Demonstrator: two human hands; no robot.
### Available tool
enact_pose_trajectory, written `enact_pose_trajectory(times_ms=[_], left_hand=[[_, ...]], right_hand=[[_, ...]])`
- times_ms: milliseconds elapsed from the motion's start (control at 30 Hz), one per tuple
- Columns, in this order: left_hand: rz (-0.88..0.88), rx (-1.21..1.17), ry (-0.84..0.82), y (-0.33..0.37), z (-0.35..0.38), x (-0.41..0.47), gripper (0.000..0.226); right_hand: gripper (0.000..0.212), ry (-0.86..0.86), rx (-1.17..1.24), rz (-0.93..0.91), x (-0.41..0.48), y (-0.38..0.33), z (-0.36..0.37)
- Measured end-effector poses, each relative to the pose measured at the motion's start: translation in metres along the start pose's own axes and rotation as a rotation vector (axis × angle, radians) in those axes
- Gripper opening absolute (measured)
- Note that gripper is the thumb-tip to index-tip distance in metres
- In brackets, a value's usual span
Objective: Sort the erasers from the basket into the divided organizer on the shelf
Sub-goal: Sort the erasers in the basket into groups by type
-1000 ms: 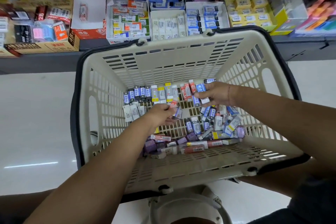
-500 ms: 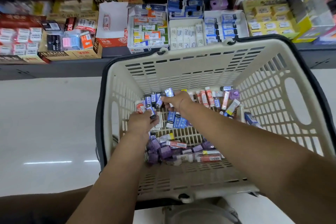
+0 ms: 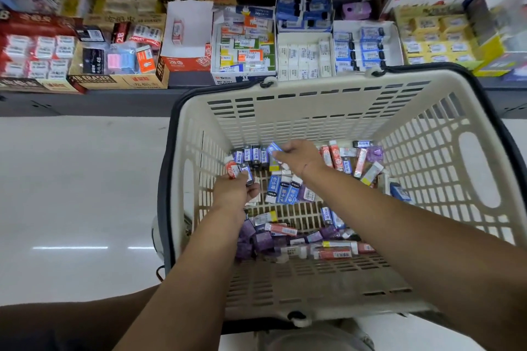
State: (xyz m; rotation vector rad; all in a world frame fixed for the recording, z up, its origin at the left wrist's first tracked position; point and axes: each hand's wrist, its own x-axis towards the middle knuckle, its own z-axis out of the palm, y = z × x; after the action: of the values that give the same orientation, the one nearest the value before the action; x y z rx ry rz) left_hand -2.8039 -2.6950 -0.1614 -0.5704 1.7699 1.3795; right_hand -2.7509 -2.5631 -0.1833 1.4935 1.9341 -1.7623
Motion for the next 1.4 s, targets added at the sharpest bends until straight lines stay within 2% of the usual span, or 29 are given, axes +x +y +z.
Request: enact_pose_trajectory(times_ms=[67, 133, 233, 300, 367, 500, 533, 633, 733, 833, 967, 1067, 1200, 1400], left_hand=[[-0.006, 0.037, -0.026, -0.001, 0.002, -0.002, 0.009], [-0.024, 0.078, -0.061, -0.002, 0.005, -0.005, 0.008], [-0.044, 0.14, -0.111, -0.006, 0.006, -0.009, 0.012], [-0.048, 0.176, -0.132, -0.008, 0.006, -0.011, 0.01], [-0.05, 0.201, -0.131, -0.008, 0.007, -0.011, 0.009], [-0.057, 0.215, -0.115, -0.01, 0.007, -0.01, 0.018], [-0.059, 0.216, -0.119, -0.01, 0.007, -0.01, 0.019], [-0.058, 0.215, -0.117, -0.01, 0.005, -0.01, 0.019], [-0.061, 0.217, -0.118, -0.011, 0.004, -0.008, 0.018], [-0.074, 0.205, -0.127, -0.01, 0.005, -0.008, 0.014], [-0.068, 0.148, -0.118, -0.005, 0.003, -0.006, 0.018], [-0.062, 0.174, -0.144, -0.003, 0.002, -0.006, 0.031], [-0.1, 0.271, -0.246, -0.007, 0.009, -0.016, 0.054], [-0.138, 0.259, -0.268, -0.013, 0.01, -0.013, 0.062]], right_hand=[[0.031, 0.029, -0.122, 0.043, -0.006, 0.014, -0.018], [0.039, 0.011, -0.166, 0.118, -0.014, 0.029, -0.028], [0.044, -0.008, -0.102, 0.23, -0.02, 0.044, -0.035], [0.041, 0.013, -0.013, 0.237, -0.022, 0.047, -0.036], [0.035, 0.014, -0.002, 0.21, -0.021, 0.043, -0.031], [0.02, -0.038, -0.126, 0.173, -0.017, 0.034, -0.005], [0.016, -0.036, -0.211, 0.145, -0.014, 0.034, 0.001], [0.029, 0.016, -0.565, 0.057, -0.005, 0.035, 0.013], [0.016, 0.05, -0.736, 0.021, -0.003, 0.035, 0.015], [0.017, 0.023, -0.751, -0.006, -0.005, 0.033, 0.012], [0.007, 0.046, -0.602, -0.051, -0.015, 0.024, -0.02], [0.01, 0.056, -0.679, -0.05, -0.021, 0.029, -0.047], [0.026, -0.066, -0.802, -0.003, -0.027, 0.044, -0.061], [0.028, -0.079, -0.787, -0.241, -0.029, 0.048, -0.036]])
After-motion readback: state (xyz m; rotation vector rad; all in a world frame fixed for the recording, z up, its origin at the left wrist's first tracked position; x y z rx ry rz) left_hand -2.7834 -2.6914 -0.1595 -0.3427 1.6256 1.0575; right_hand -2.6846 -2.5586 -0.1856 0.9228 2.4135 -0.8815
